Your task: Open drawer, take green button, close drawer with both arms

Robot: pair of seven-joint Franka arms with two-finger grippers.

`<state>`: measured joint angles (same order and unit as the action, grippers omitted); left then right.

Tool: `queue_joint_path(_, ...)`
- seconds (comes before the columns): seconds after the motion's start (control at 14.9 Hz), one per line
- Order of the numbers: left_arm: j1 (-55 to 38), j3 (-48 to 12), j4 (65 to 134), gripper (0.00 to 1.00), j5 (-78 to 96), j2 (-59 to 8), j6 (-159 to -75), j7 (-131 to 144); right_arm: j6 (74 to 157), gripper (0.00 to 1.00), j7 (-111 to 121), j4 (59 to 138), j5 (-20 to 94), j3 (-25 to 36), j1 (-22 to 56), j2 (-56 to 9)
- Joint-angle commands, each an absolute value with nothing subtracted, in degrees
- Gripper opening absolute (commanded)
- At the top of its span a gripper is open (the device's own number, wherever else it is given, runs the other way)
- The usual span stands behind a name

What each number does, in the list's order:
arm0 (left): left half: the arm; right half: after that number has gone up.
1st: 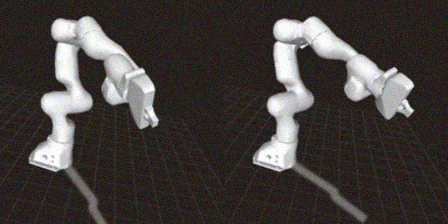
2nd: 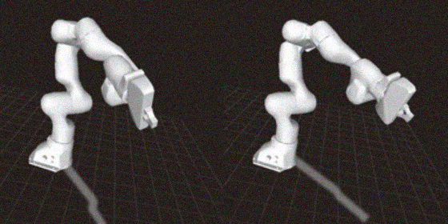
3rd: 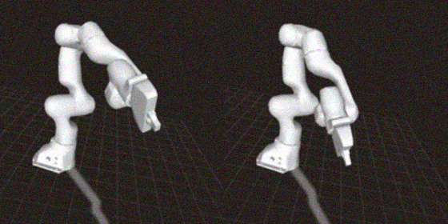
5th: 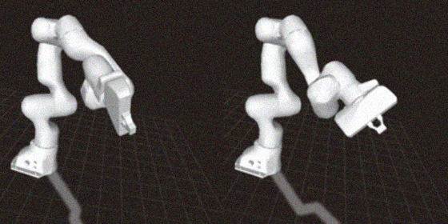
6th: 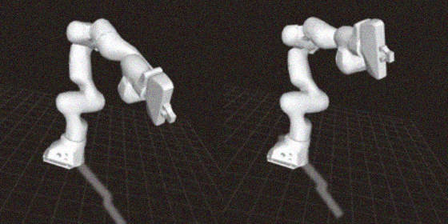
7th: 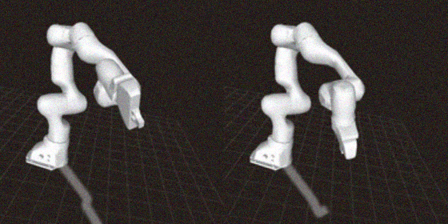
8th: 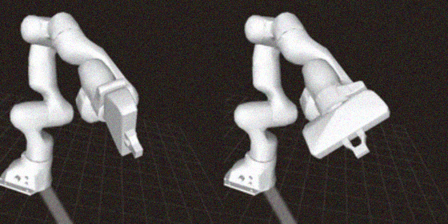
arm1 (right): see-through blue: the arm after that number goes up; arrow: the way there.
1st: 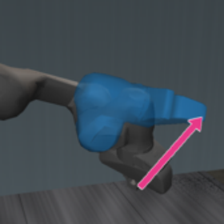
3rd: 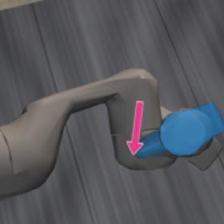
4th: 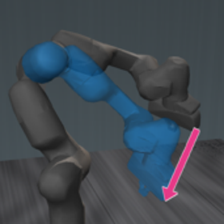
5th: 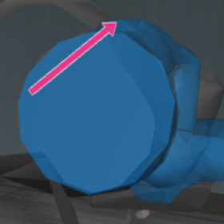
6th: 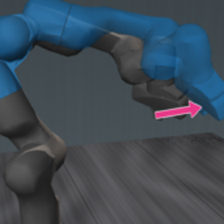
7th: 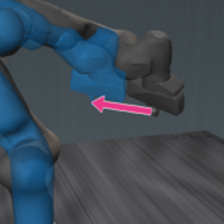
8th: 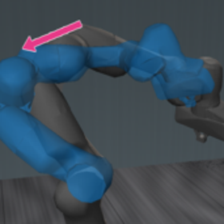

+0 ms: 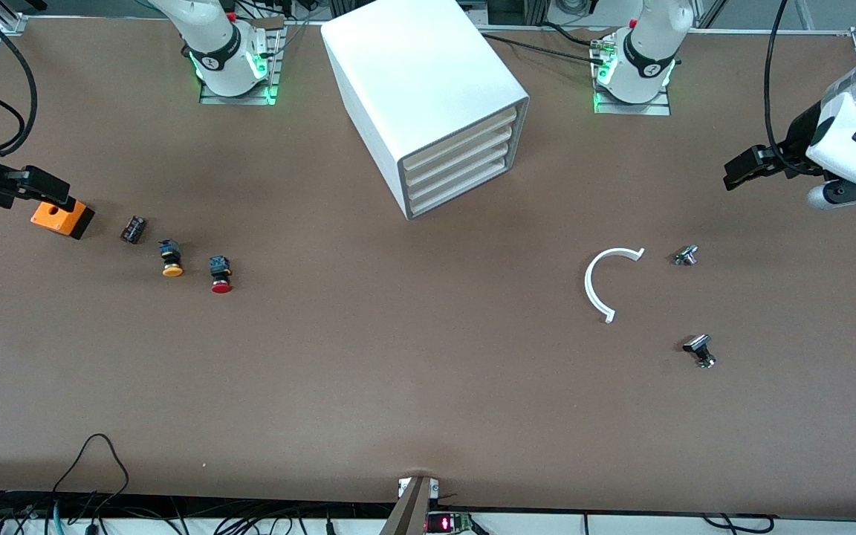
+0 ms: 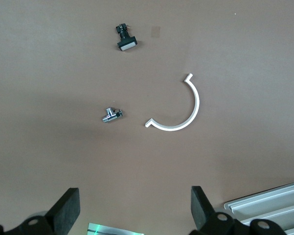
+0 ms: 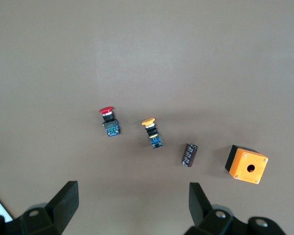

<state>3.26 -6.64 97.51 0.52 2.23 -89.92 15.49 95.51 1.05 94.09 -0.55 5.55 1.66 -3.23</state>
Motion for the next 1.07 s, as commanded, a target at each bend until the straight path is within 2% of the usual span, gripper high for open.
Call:
queue_joint_path(0.0, 2.2, -6.4, 95.5, 1.00, 0.7, 1.4, -89.1, 15.1, 94.9, 1.00, 1.6, 94.7, -0.6, 5.4, 1.6, -2.0)
queue_joint_path(0.6, 2.7, -6.4, 94.9, 1.00, 1.2, 1.0, -88.9, 15.0, 94.8, 1.00, 1.6, 94.4, -0.2, 5.5, 1.5, -2.8)
queue_joint_path(0.94, 1.5, -7.3, 93.3, 1.00, -0.8, -3.9, -88.7, 15.3, 94.8, 1.00, 2.4, 94.2, -0.3, 5.6, 1.5, -2.8)
queue_joint_path(1.0, 1.1, -7.6, 92.0, 1.00, -2.0, -6.0, -86.6, 15.5, 94.8, 1.00, 2.3, 94.2, -0.1, 5.7, 1.5, -2.8)
